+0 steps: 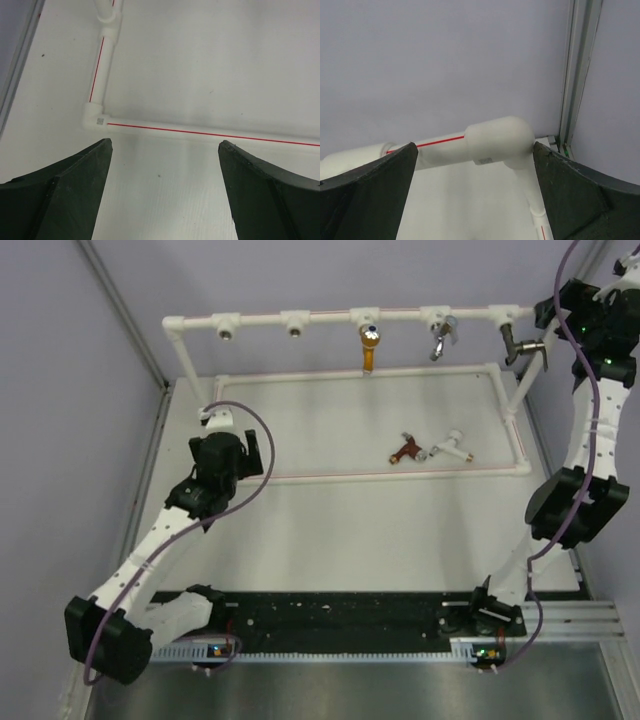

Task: Install the water faucets

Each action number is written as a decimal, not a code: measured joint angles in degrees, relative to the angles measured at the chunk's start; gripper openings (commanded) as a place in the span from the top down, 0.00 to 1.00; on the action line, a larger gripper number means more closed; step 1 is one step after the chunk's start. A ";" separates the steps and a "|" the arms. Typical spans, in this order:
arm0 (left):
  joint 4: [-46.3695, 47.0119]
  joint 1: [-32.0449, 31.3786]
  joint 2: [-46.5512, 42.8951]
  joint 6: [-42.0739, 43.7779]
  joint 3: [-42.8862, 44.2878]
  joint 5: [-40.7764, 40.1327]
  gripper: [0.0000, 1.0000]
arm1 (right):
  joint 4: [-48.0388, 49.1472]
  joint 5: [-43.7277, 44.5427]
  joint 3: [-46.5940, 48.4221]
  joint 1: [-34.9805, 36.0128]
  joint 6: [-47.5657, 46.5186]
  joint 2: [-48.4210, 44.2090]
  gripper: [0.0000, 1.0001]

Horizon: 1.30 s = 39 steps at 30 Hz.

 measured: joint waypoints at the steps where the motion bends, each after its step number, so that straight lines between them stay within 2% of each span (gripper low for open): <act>1: -0.66 0.55 1.62 -0.59 0.22 0.72 0.11 | -0.85 -0.24 0.37 0.02 -0.02 -0.26 0.01; 5: -1.90 8.59 8.74 -4.83 1.03 5.73 0.12 | -6.10 -0.28 -0.63 0.15 -1.16 -4.09 0.01; 7: -1.33 14.60 12.09 -6.14 1.05 7.37 0.12 | -7.15 0.00 -5.49 0.20 -1.62 -9.38 0.01; 12: -0.81 24.30 23.30 -6.23 5.35 9.84 0.16 | -7.89 3.34 -23.34 2.97 -1.57 -31.04 0.01; 14: -0.61 26.80 28.35 -5.81 8.39 11.50 0.18 | -7.08 5.90 -27.67 7.96 -2.43 -38.12 0.01; 17: -0.94 29.99 36.59 -4.94 14.69 13.68 0.19 | -3.34 5.31 -37.07 15.85 -2.23 -48.46 0.01; 21: -1.70 32.50 45.13 -3.96 22.05 16.28 0.21 | -2.29 3.54 -49.96 17.31 -0.37 -58.99 0.01; 25: -5.03 33.42 51.58 -2.71 27.71 19.41 0.29 | -4.55 1.03 -57.31 17.70 -0.24 -64.02 0.01; 29: -8.83 33.40 56.96 -2.38 30.82 25.44 0.45 | -7.98 -0.83 -61.75 18.80 -0.87 -66.60 0.01; 35: -9.79 34.03 56.76 -0.46 29.14 29.09 0.91 | -11.56 -2.99 -64.13 20.33 -2.12 -66.29 0.01; 39: -8.15 33.57 49.11 2.99 19.19 32.09 0.98 | -12.46 -3.50 -65.77 20.63 -1.70 -64.22 0.01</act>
